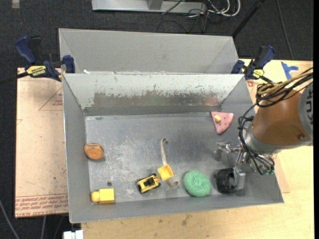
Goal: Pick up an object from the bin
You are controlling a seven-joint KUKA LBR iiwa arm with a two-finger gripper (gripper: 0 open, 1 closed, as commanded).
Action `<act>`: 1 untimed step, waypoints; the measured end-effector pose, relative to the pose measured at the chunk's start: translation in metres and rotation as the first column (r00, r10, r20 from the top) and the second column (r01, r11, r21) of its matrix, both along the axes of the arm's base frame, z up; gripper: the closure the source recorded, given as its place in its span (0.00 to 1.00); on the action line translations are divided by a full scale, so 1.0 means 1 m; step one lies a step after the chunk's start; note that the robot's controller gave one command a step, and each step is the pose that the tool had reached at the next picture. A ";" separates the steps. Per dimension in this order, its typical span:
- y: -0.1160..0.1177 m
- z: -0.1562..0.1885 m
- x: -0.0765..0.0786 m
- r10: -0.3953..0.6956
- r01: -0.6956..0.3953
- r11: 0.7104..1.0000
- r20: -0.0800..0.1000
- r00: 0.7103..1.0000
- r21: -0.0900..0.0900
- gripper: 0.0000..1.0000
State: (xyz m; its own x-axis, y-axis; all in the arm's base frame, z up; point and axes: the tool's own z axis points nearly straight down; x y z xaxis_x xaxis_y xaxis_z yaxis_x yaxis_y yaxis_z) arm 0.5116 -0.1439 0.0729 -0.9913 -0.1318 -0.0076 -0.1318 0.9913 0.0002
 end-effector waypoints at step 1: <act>0.008 -0.001 -0.023 -0.056 0.056 0.998 0.002 0.998 -0.001 1.00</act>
Offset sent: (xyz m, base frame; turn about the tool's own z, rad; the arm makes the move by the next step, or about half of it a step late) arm 0.0000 0.0000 0.0000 0.0000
